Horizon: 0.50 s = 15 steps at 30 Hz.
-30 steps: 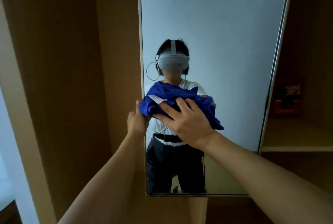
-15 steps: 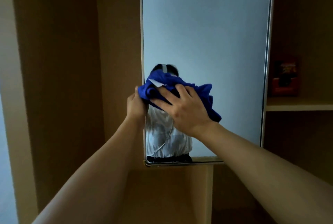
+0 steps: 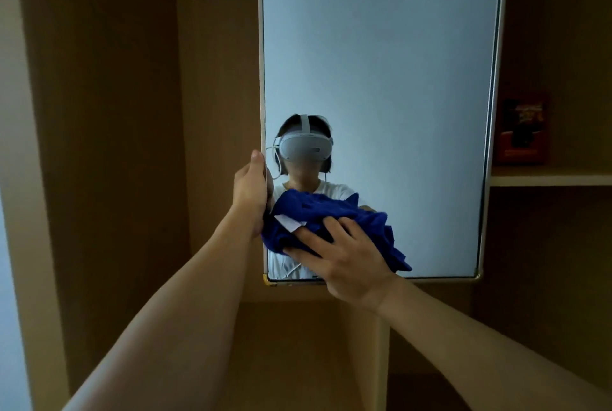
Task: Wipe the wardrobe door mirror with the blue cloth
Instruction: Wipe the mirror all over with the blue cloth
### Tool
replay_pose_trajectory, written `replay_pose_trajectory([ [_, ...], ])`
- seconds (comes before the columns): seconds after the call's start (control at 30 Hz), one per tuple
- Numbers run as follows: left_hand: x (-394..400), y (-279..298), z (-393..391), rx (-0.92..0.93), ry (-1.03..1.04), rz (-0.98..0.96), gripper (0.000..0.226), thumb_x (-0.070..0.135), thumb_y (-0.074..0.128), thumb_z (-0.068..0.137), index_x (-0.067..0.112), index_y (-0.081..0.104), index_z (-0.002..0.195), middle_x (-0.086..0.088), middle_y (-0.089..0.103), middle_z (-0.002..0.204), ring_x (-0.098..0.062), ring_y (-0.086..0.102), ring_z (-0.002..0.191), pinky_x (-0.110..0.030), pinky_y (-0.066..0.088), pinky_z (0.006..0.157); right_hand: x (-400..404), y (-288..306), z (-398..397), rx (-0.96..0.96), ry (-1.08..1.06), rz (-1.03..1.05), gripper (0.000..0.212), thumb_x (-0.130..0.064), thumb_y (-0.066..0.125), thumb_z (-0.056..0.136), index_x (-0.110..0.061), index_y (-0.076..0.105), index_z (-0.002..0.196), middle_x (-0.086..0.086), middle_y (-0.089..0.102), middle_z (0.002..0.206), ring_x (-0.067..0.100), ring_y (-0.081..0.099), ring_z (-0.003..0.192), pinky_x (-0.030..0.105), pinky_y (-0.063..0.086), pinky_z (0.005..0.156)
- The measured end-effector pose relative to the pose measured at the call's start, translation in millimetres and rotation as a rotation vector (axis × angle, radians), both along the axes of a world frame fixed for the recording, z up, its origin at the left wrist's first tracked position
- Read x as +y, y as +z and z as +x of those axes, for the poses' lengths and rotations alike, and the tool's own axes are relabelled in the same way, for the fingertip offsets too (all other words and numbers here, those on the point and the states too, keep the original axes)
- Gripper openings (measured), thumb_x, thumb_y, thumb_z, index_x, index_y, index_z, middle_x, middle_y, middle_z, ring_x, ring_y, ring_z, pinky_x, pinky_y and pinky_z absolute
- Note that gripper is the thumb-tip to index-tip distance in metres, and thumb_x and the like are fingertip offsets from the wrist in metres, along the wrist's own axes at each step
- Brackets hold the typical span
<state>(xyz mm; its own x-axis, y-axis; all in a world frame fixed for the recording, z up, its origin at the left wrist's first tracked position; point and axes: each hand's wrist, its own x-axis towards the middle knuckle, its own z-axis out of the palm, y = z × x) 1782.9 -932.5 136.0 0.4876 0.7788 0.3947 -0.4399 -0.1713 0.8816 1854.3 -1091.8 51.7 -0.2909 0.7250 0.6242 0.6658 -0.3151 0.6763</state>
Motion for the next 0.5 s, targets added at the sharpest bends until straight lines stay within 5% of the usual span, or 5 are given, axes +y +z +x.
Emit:
replay_pose_trajectory([
  [0.2,5,-35,4,0.083,0.016,0.058,0.056,0.060,0.030,0.093,0.013,0.049,0.070,-0.002,0.043,0.053,-0.015,0.035,0.045,-0.026,0.034,0.045,1,-31,-4,-0.006,0.001,-0.134,0.054,-0.010,0.012,0.096,-0.026,0.049,0.132,0.002,0.039,0.141,0.031,0.049,0.105,0.042,0.044,0.091],
  [0.37,8,-34,8,0.151,0.149,0.107,0.058,0.061,0.026,0.092,0.014,0.056,0.075,-0.004,0.059,0.070,-0.018,0.058,0.068,-0.032,0.046,0.066,-2,-50,-3,-0.049,-0.003,-0.201,0.046,-0.012,0.024,0.098,-0.029,0.054,0.128,-0.001,0.047,0.138,0.028,0.053,0.104,0.041,0.047,0.089],
  [0.5,3,-35,5,0.115,0.180,0.109,0.049,0.059,0.028,0.093,0.024,0.047,0.065,0.003,0.053,0.058,-0.009,0.049,0.054,-0.027,0.044,0.055,-14,-46,5,-0.154,0.016,-0.287,0.043,-0.012,0.027,0.099,-0.029,0.061,0.118,-0.002,0.048,0.140,0.028,0.054,0.106,0.041,0.048,0.090],
])
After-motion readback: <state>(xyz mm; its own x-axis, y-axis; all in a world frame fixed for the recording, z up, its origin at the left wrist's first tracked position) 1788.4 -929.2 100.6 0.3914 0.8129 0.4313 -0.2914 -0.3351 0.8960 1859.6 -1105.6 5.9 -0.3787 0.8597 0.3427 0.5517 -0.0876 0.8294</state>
